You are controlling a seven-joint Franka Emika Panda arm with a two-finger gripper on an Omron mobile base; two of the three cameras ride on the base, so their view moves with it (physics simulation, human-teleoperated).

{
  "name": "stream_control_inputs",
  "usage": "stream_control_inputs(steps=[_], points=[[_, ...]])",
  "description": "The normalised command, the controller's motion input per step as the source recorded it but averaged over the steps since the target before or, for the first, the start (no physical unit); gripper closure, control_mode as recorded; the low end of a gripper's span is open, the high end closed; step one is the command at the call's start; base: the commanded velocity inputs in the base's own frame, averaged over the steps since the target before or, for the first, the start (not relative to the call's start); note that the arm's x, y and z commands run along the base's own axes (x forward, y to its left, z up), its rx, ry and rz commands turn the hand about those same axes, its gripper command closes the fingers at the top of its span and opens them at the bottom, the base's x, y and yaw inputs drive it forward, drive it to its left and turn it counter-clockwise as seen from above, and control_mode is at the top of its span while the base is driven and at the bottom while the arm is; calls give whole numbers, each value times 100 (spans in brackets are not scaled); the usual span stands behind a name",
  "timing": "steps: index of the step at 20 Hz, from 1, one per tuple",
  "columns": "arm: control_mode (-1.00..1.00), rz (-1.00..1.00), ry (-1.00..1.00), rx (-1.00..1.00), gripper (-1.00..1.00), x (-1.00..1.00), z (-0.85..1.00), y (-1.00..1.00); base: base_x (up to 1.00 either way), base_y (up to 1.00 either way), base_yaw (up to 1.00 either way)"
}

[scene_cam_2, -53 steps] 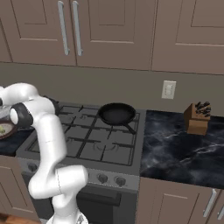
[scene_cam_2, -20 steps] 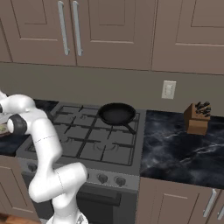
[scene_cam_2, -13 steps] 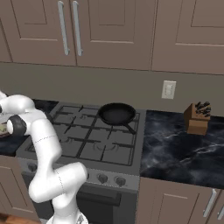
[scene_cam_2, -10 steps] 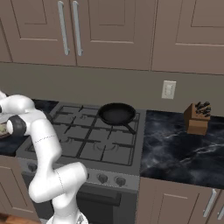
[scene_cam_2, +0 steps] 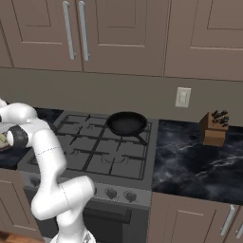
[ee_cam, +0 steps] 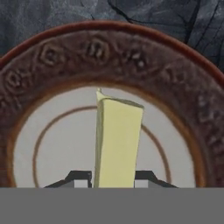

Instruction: Pick up the butter stick and place it in the pan. Then turn on the burner for the pan.

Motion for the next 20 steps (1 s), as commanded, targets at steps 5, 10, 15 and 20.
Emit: stream_control_inputs(steps=[5, 10, 15, 20], points=[[-100, 0, -4, 0, 100, 0, 12, -2, 0, 0, 0], [-100, 0, -13, 0, 100, -22, 38, -15, 0, 0, 0], [-100, -1, -9, 0, 100, -16, 32, -40, 0, 0, 0], [-100, -8, 0, 0, 100, 0, 25, -71, 0, 0, 0]])
